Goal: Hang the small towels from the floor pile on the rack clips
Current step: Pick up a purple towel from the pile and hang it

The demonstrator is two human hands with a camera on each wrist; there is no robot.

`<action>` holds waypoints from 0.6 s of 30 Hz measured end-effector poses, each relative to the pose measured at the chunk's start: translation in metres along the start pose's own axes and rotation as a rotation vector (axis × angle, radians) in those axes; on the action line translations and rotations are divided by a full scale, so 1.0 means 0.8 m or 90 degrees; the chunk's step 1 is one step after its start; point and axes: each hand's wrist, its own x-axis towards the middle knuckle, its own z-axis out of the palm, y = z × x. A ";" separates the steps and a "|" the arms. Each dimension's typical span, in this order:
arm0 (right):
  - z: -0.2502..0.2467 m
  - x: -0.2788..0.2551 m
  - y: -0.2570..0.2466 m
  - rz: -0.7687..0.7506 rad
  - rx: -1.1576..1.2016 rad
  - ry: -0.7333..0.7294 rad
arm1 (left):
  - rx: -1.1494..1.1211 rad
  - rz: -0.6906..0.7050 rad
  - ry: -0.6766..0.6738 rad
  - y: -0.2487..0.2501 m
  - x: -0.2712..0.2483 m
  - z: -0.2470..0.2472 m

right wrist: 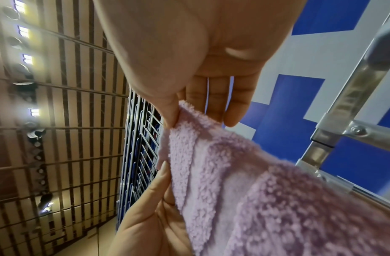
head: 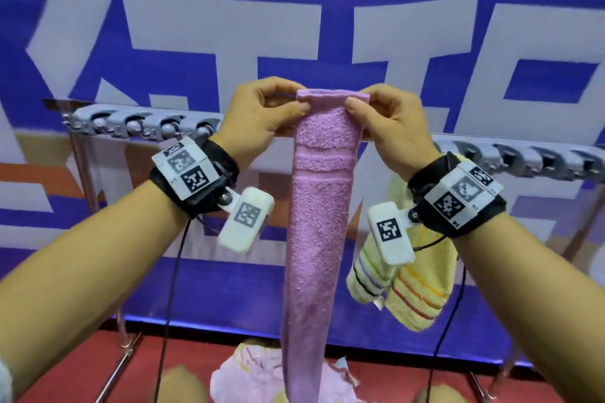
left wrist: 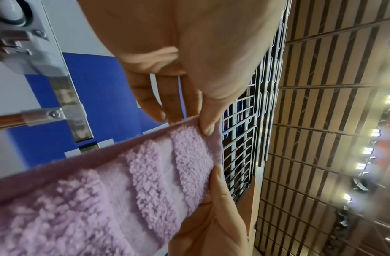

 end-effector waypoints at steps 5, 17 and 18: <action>0.006 -0.005 0.007 0.014 -0.029 0.001 | -0.014 -0.018 0.018 -0.015 0.002 0.004; 0.007 0.031 -0.005 0.035 -0.049 0.000 | -0.085 -0.008 -0.024 -0.016 0.035 0.022; 0.008 0.033 -0.006 0.036 -0.060 -0.012 | -0.095 -0.008 -0.019 -0.020 0.036 0.021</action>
